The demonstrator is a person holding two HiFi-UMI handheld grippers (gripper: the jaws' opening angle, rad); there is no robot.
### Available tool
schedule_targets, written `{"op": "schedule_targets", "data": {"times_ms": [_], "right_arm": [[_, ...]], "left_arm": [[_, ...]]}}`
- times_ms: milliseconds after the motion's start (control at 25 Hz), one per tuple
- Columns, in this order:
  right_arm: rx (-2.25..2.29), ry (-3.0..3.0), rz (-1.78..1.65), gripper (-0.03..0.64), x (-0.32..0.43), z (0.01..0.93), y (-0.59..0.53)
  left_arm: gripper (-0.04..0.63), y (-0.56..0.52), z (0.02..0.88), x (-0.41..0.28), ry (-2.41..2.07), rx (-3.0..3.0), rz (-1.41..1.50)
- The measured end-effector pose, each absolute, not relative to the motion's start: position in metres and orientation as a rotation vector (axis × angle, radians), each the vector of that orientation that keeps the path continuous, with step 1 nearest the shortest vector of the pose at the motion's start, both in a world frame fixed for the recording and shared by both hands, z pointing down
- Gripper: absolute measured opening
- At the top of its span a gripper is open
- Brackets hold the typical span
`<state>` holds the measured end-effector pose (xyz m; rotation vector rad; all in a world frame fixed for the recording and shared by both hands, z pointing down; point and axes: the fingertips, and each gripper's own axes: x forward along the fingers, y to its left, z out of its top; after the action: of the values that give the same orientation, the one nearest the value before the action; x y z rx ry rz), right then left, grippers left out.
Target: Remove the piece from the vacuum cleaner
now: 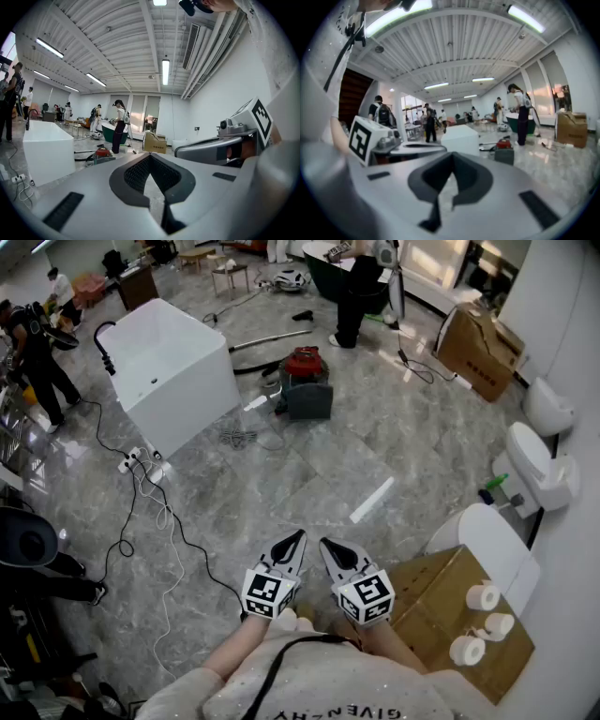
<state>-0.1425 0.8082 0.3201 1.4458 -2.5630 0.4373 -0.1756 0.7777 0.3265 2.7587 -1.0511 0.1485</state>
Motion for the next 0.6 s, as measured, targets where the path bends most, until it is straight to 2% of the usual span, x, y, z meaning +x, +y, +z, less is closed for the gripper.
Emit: {"op": "schedule_targets", "data": {"times_ms": [600], "right_arm": [[1.526, -2.525, 0.403, 0.014, -0.125, 0.320, 0.798]], "left_arm": [[0.020, 0.769, 0.337, -0.183, -1.099, 2.686, 0.156]]}}
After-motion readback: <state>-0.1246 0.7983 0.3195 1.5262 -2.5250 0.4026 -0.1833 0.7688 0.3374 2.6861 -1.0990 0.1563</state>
